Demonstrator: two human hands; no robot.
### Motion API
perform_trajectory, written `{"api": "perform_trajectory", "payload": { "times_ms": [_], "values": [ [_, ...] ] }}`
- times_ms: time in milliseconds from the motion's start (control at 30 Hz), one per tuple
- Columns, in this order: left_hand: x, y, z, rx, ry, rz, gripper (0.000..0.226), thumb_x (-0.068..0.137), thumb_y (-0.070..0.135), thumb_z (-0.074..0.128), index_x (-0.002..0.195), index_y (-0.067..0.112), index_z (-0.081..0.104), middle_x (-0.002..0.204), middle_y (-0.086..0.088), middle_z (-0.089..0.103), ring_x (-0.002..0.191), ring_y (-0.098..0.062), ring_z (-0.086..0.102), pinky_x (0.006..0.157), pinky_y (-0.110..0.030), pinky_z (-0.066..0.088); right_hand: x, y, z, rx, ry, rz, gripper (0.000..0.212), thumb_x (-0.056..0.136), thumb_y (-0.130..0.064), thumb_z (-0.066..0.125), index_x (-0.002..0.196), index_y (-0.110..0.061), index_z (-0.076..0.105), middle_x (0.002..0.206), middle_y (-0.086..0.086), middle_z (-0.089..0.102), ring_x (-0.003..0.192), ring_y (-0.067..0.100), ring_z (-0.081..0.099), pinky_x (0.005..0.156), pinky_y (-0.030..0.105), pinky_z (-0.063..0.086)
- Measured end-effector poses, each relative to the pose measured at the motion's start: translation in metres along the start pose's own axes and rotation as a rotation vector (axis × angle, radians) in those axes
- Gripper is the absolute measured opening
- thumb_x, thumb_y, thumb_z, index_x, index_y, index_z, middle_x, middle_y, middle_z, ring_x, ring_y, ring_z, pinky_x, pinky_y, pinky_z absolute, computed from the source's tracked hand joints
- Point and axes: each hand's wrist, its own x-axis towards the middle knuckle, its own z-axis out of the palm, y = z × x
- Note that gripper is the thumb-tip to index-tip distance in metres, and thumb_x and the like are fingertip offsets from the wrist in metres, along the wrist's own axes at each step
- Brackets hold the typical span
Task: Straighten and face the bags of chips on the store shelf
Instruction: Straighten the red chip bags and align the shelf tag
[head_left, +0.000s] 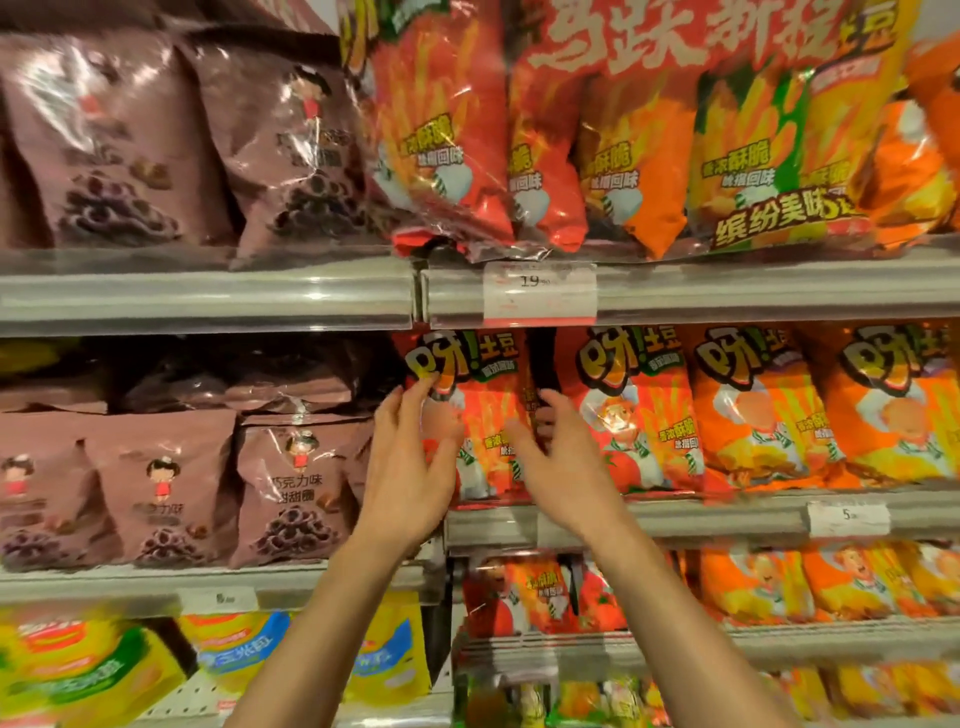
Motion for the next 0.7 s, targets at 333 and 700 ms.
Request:
{"api": "perform_trajectory", "payload": {
  "times_ms": [333,700],
  "values": [
    [0.035,-0.004,0.008,0.015,-0.022,-0.079,0.059,0.102,0.056,0.030,0.156,0.036,0.018,0.149,-0.021,0.037,0.139,-0.016,0.038,0.104,-0.041,0.040,0.009,-0.001,0.022,0.058,0.054,0.085,0.069,0.098,-0.045,0.055,0.154,-0.014,0.029,0.149,0.004,0.044,0.133,0.017,0.047,0.110,0.036,0.041],
    [0.034,0.001,0.024,-0.336,-0.015,-0.186,0.085,0.095,0.063,0.046,0.158,0.036,-0.004,0.155,0.000,0.042,0.141,-0.019,0.042,0.108,-0.031,0.034,0.016,-0.003,0.004,0.075,-0.034,0.074,0.071,0.103,-0.047,0.042,0.158,-0.014,0.013,0.165,0.002,0.019,0.150,0.018,0.020,0.117,0.030,0.020]
  ]
}}
